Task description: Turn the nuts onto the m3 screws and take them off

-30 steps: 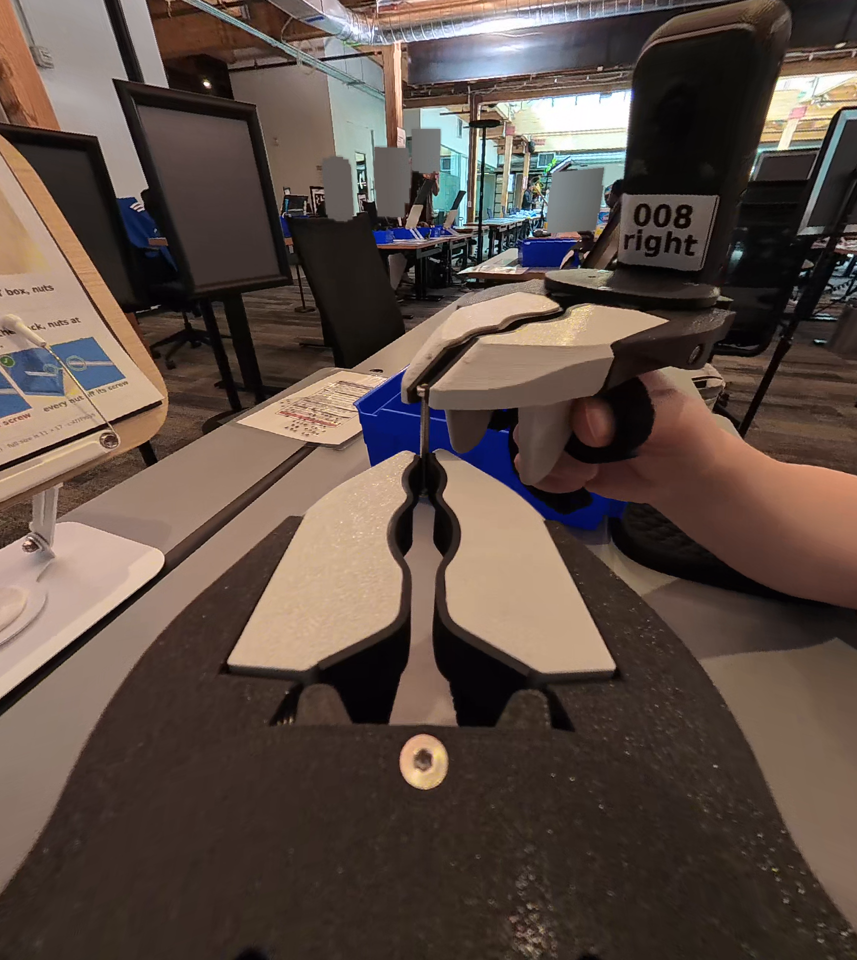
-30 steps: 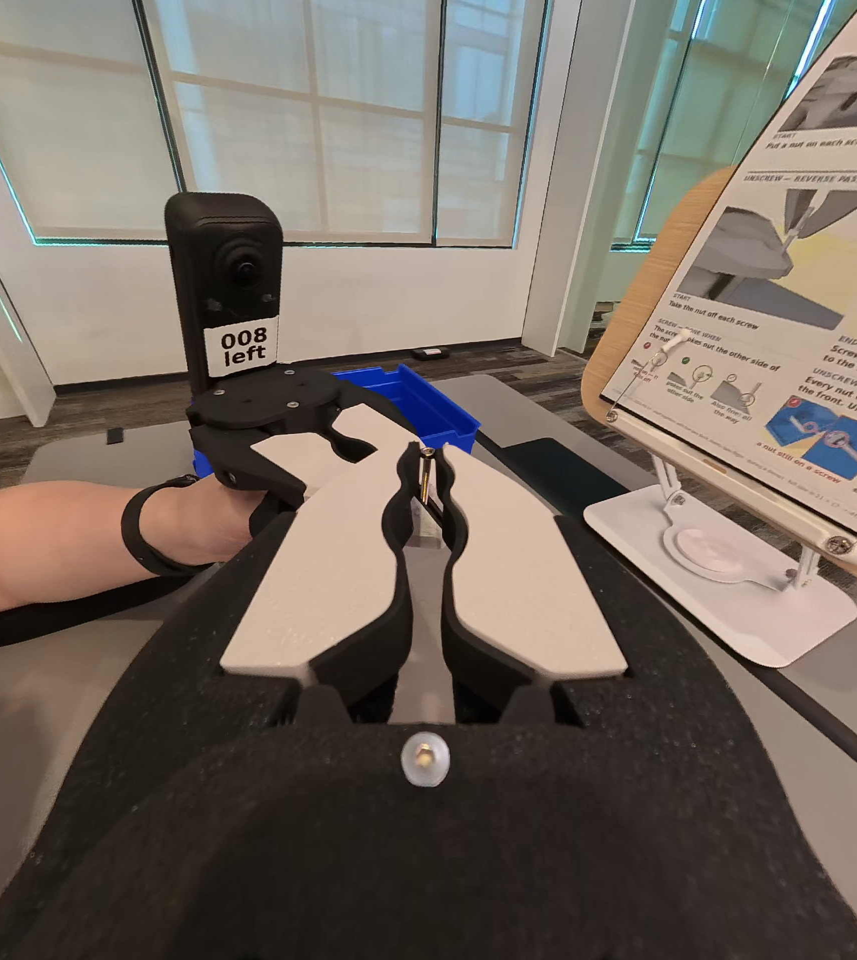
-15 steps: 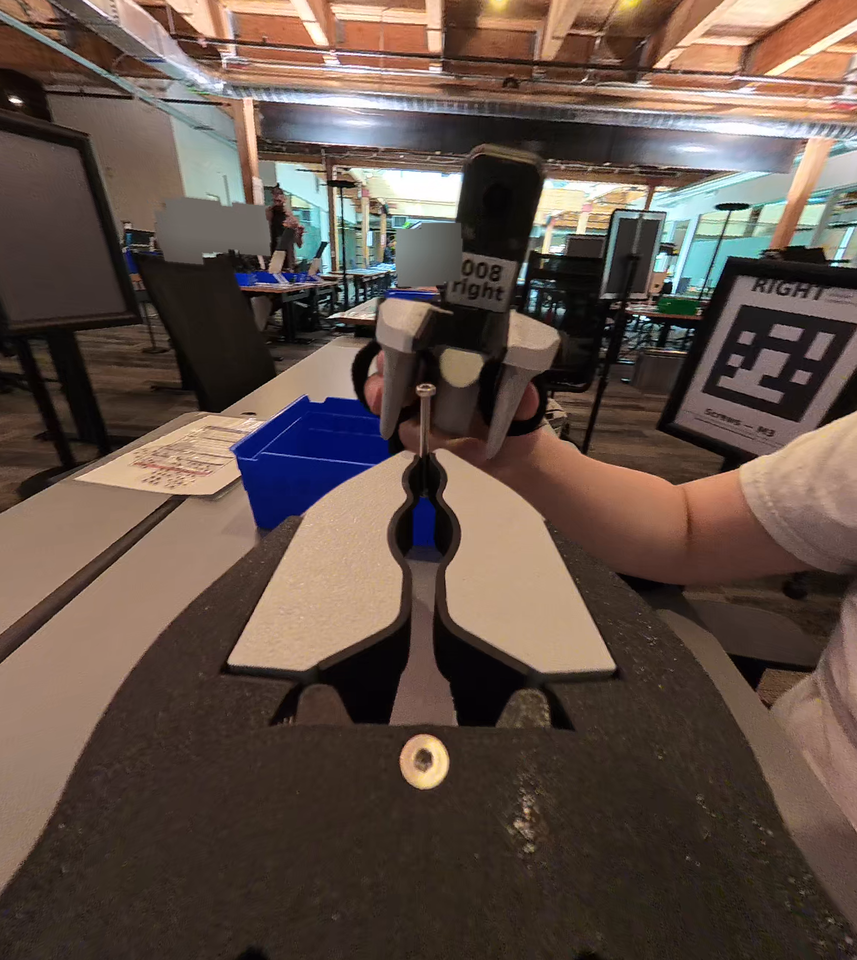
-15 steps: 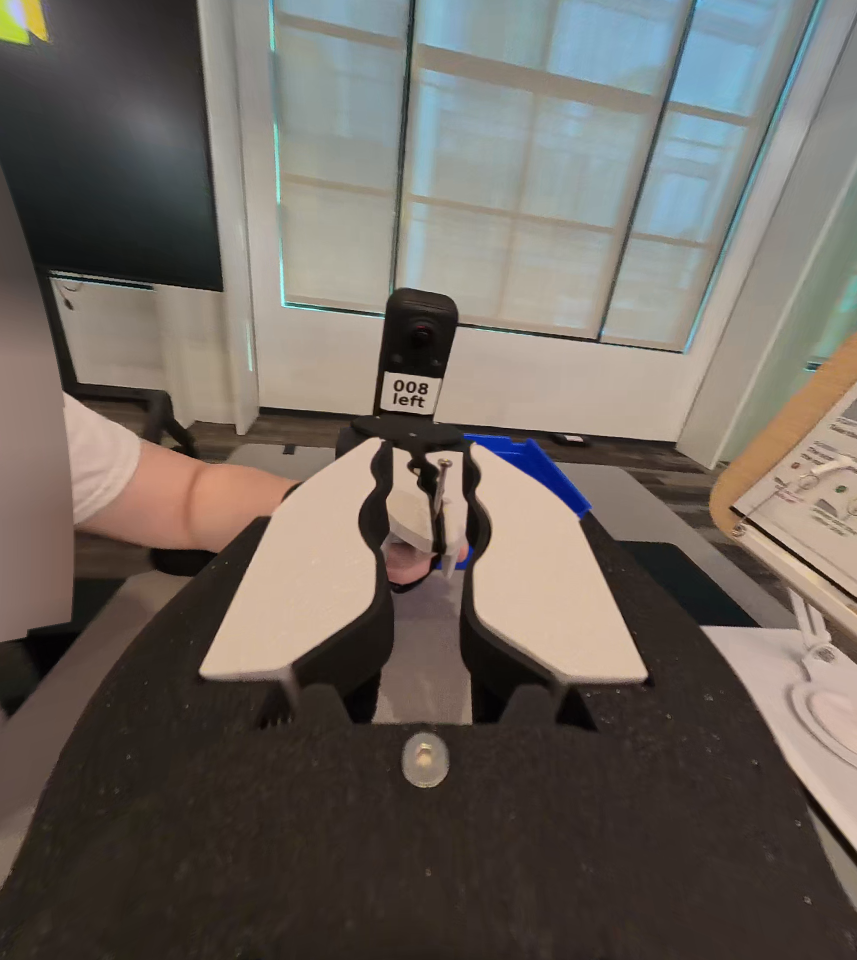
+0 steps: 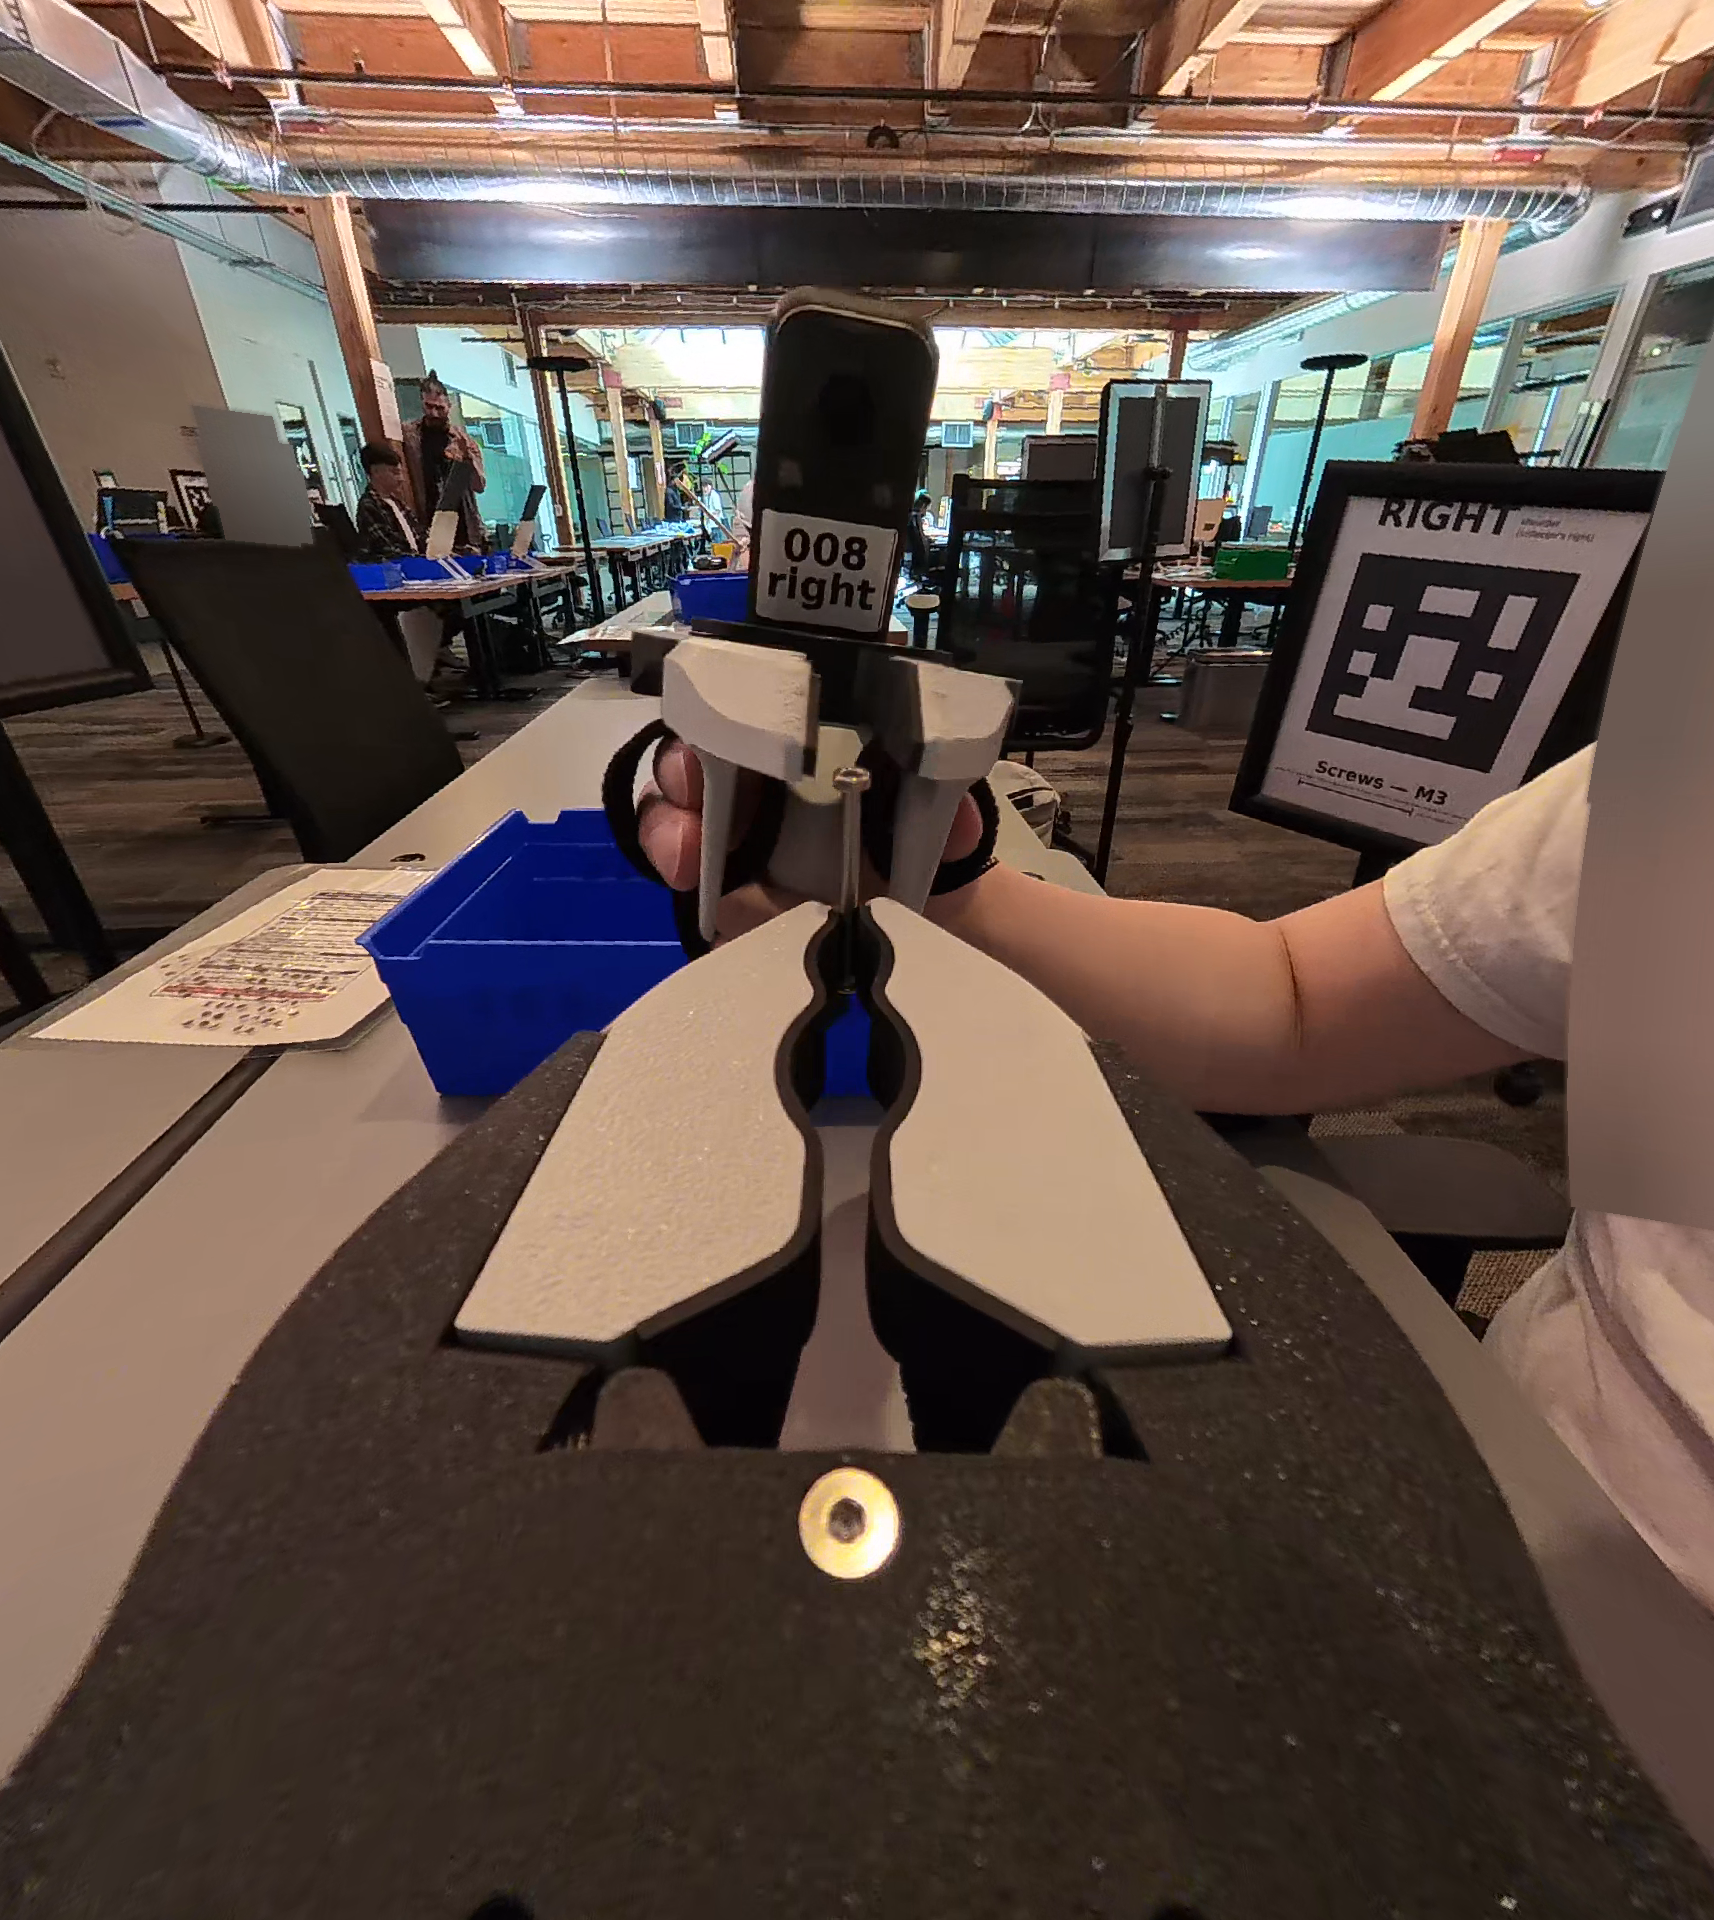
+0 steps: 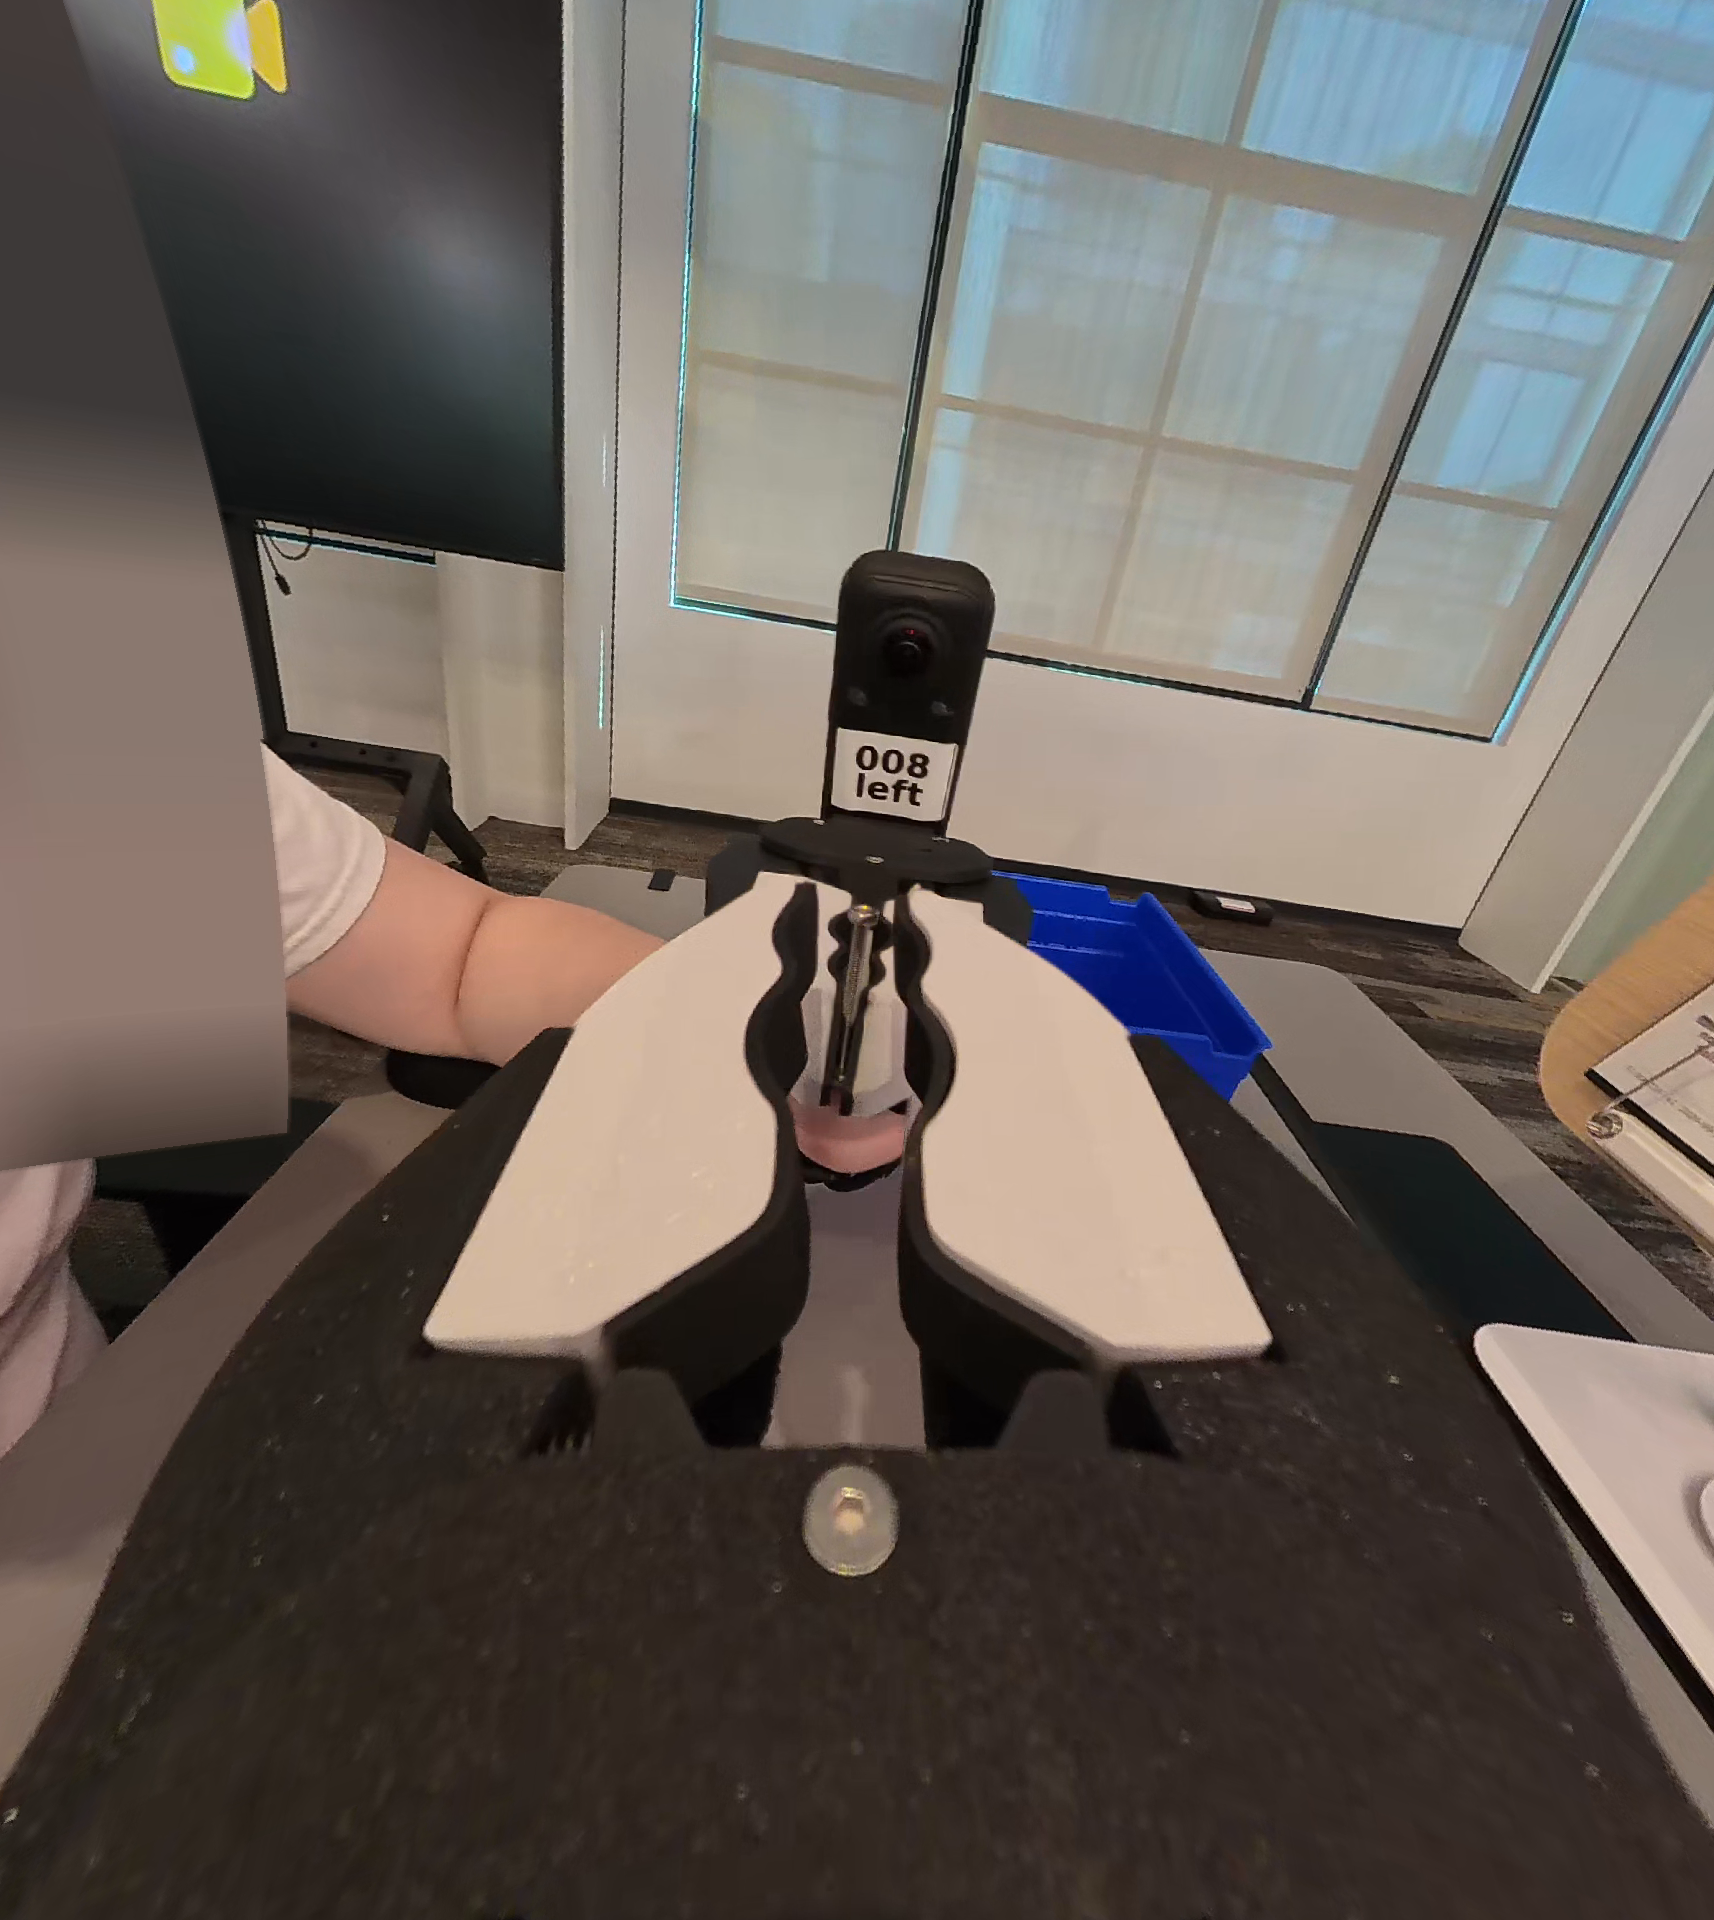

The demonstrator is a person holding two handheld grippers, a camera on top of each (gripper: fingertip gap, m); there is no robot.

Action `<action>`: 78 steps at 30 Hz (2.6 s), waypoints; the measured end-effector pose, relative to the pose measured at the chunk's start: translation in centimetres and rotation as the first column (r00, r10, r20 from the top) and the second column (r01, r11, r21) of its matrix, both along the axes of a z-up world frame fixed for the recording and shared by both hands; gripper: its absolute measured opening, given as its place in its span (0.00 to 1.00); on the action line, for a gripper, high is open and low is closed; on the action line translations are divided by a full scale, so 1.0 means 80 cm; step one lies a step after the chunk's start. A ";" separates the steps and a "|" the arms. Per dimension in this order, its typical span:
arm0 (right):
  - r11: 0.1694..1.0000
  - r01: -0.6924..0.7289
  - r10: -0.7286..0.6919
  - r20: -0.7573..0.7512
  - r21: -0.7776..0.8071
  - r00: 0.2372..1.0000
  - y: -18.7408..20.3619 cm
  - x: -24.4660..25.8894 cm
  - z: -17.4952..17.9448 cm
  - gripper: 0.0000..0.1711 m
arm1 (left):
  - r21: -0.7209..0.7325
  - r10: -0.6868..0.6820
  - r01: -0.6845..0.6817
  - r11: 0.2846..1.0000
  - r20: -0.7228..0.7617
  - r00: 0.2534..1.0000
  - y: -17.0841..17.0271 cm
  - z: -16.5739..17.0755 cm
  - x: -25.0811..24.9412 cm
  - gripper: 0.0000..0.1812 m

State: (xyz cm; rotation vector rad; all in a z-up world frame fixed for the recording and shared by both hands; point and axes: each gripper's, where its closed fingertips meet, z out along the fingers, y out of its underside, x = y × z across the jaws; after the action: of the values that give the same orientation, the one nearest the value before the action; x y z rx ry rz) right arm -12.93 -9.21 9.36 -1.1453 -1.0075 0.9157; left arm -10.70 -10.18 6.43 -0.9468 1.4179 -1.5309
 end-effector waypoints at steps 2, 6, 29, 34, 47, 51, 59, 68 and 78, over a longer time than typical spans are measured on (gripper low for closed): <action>1.000 0.004 -0.004 0.003 0.002 1.000 0.000 0.000 0.000 0.07 | 0.003 -0.001 0.001 1.000 -0.001 1.000 -0.001 0.000 0.000 0.01; 1.000 0.004 -0.004 0.007 -0.005 1.000 0.001 0.000 -0.002 0.06 | 0.004 -0.001 0.001 1.000 -0.003 1.000 -0.002 -0.001 0.001 0.01; 1.000 0.003 -0.003 0.019 0.014 1.000 -0.001 -0.001 -0.003 0.05 | 0.006 -0.004 0.004 1.000 -0.011 1.000 -0.004 -0.002 0.003 0.01; 1.000 0.000 -0.001 0.021 0.014 1.000 -0.002 0.001 -0.002 0.03 | 0.005 -0.003 0.003 1.000 -0.014 1.000 -0.003 -0.002 0.003 0.01; 1.000 0.008 -0.008 0.033 -0.010 0.999 0.001 0.001 -0.003 0.03 | 0.010 0.011 -0.011 1.000 -0.016 1.000 0.000 -0.003 0.004 0.01; 0.998 0.065 -0.064 0.060 -0.011 0.996 0.008 0.003 -0.004 0.03 | 0.025 0.068 -0.067 0.997 -0.023 0.997 0.009 -0.004 0.006 0.01; 0.941 0.339 -0.335 0.118 -0.015 0.935 0.045 0.006 -0.008 0.03 | 0.037 0.293 -0.292 0.956 -0.043 0.955 0.051 -0.007 0.008 0.01; 0.819 0.569 -0.564 0.079 -0.072 0.822 0.072 0.005 -0.014 0.03 | 0.067 0.457 -0.453 0.889 -0.063 0.887 0.081 -0.014 0.004 0.01; 0.816 0.574 -0.572 0.049 -0.063 0.819 0.068 0.003 -0.004 0.12 | 0.066 0.459 -0.455 0.888 -0.063 0.886 0.080 -0.011 0.002 0.01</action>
State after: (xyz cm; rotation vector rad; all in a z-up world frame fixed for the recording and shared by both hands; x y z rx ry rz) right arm -12.65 -3.80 9.02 -1.4237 -0.5862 0.4485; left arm -10.50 -3.80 5.54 -1.2203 1.1679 -1.1103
